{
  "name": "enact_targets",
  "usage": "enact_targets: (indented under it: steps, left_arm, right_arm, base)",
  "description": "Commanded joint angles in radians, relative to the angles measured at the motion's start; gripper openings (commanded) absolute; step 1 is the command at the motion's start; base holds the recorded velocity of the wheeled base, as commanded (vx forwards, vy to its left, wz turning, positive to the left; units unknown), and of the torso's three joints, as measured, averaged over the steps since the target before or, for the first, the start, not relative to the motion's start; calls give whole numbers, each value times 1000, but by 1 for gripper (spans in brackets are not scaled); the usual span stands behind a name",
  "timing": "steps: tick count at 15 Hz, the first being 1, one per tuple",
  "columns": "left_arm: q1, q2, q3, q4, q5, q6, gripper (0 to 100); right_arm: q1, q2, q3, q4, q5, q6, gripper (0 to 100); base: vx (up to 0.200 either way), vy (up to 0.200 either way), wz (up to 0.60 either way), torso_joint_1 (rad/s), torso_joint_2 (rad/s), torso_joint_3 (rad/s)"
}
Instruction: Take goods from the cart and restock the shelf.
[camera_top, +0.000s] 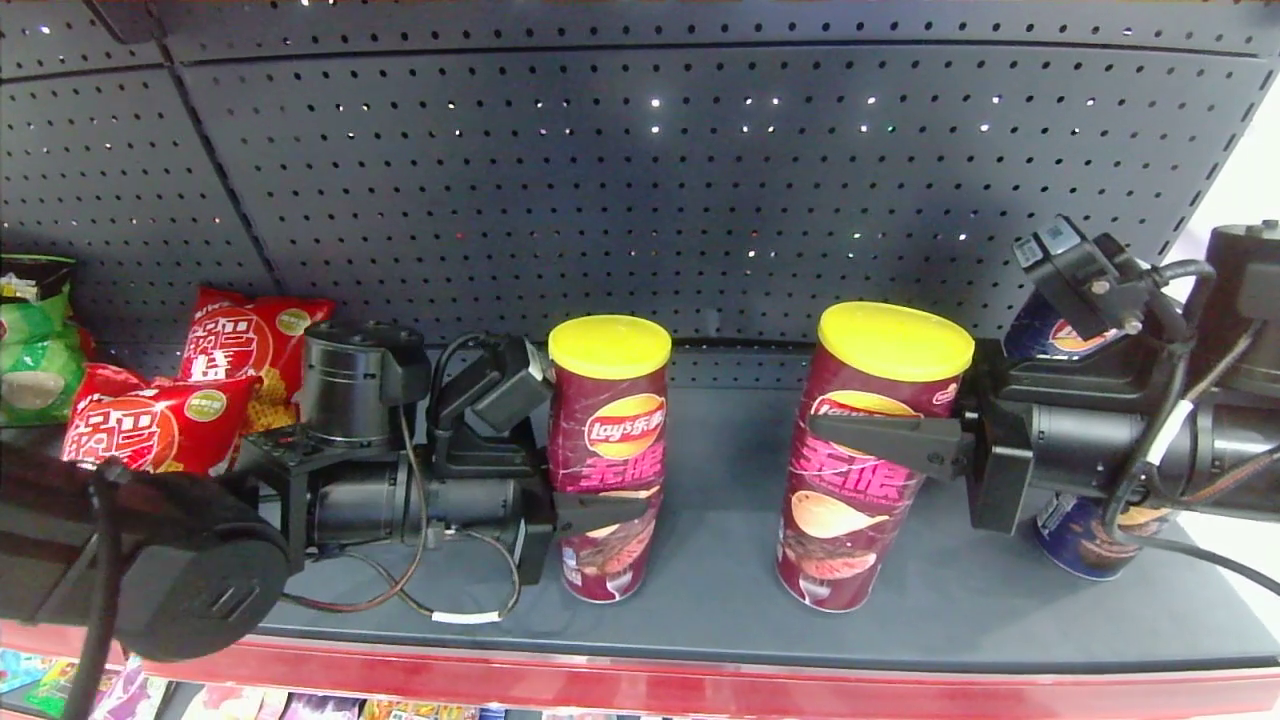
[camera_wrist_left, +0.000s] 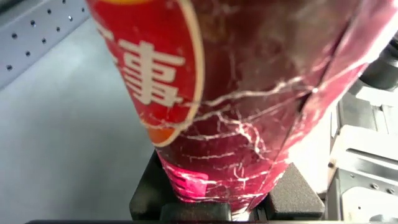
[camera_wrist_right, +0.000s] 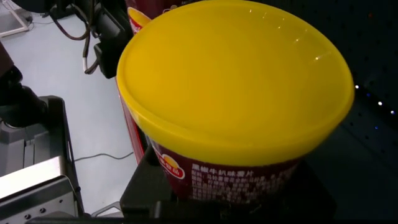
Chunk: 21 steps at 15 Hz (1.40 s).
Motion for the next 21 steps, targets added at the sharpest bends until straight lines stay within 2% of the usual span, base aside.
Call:
enact_targets:
  steps: [1, 12, 16, 21]
  left_arm:
    - [-1, 52, -39, -1, -1, -1, 0]
    - [-39, 58, -15, -2, -1, -1, 0]
    - [-68, 40, 4, -4, 1, -15, 0]
    - [-56, 34, 30, -4, 2, -15, 0]
  right_arm:
    - [-1, -1, 0, 0, 0, 0, 0]
    - [-1, 18, -3, 0, 2, 0, 0]
    - [-1, 30, -12, 0, 2, 0, 0]
    - [-1, 37, -17, 0, 2, 0, 0]
  base:
    - [0, 0, 0, 0, 0, 0]
    - [0, 0, 0, 0, 0, 0]
    - [0, 0, 0, 0, 0, 0]
    - [0, 0, 0, 0, 0, 0]
